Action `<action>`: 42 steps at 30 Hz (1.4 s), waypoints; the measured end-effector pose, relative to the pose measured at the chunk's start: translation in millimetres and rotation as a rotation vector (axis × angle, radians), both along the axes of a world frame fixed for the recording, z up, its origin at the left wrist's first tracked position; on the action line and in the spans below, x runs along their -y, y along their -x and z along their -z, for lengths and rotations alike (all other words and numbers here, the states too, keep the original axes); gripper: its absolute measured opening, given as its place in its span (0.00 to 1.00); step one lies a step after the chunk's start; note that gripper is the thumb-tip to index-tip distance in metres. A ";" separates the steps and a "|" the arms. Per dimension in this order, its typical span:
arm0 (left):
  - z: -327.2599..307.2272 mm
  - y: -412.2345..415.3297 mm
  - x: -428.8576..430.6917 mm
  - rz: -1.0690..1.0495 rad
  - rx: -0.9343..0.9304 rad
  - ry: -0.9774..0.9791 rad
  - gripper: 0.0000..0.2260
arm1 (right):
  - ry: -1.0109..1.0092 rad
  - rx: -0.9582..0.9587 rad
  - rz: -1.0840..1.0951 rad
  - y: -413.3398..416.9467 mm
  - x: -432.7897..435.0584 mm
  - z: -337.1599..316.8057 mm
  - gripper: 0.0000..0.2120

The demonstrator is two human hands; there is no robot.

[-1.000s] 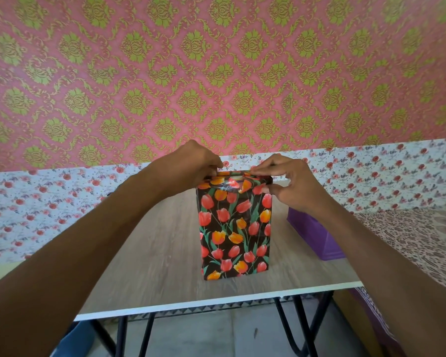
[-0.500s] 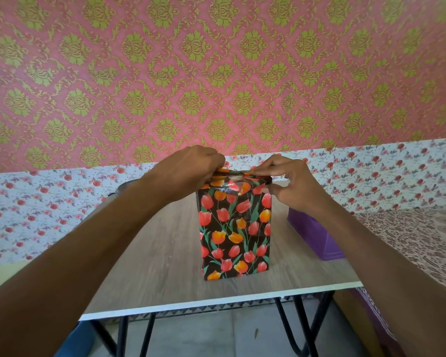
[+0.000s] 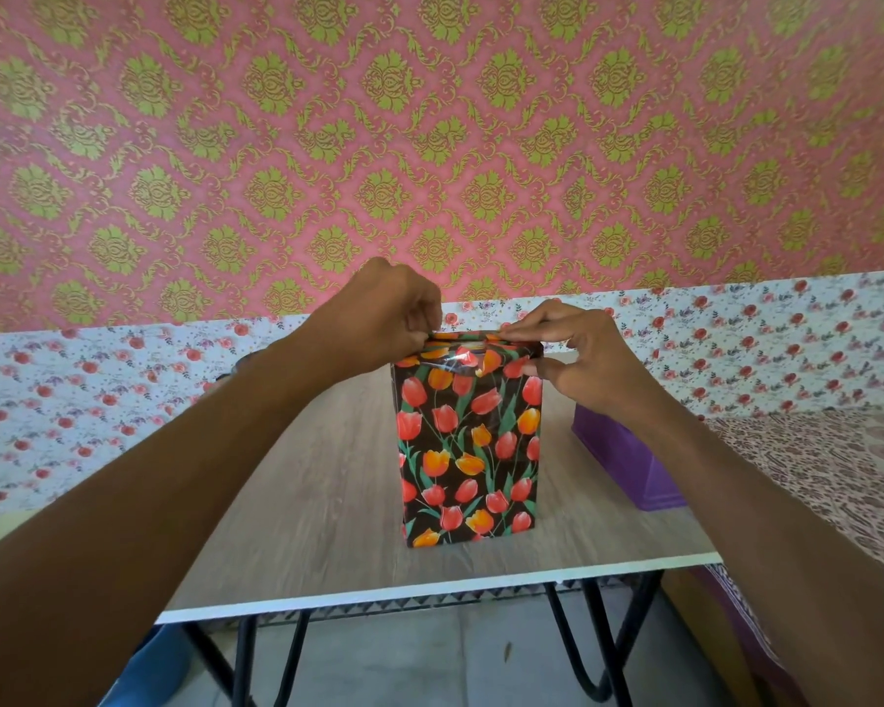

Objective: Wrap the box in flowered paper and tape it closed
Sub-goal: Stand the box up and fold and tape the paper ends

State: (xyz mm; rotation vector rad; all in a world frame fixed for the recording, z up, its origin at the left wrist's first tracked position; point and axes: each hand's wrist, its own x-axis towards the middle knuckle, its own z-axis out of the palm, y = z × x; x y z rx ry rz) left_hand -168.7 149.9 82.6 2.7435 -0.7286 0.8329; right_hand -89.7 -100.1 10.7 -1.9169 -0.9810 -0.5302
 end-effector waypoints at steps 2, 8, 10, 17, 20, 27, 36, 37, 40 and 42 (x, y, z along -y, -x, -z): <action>-0.1 -1.1 1.0 0.006 0.000 -0.004 0.07 | 0.003 0.000 -0.001 -0.2 0.3 0.2 0.20; -8.3 -5.4 0.2 0.022 -0.083 -0.141 0.10 | 0.033 0.014 0.025 1.4 -0.8 -3.3 0.19; -10.2 -6.1 0.5 -0.001 -0.121 -0.202 0.14 | 0.034 0.031 0.036 3.5 -1.9 -3.3 0.19; -2.6 5.5 4.9 -0.046 -0.191 -0.115 0.18 | 0.100 0.009 0.066 8.4 -8.2 -4.4 0.26; 13.3 7.1 9.6 -0.106 -0.149 -0.101 0.22 | 0.178 0.049 0.073 10.2 -11.2 -7.7 0.23; 43.6 1.8 13.1 0.054 -0.053 0.161 0.22 | 0.078 0.110 0.110 10.8 -8.0 8.0 0.23; 63.4 -3.6 21.5 0.059 0.000 0.434 0.30 | -0.335 -0.024 0.069 20.0 24.7 40.6 0.19; 67.1 -4.7 23.5 0.071 0.005 0.480 0.30 | -0.380 -0.052 0.134 17.6 31.2 51.1 0.17; 76.4 -7.2 25.2 0.078 0.047 0.600 0.27 | -0.319 -0.131 0.555 2.8 51.3 87.1 0.11; 79.0 -11.6 25.8 0.066 0.063 0.646 0.25 | -0.163 -0.275 0.823 -5.4 64.0 102.2 0.13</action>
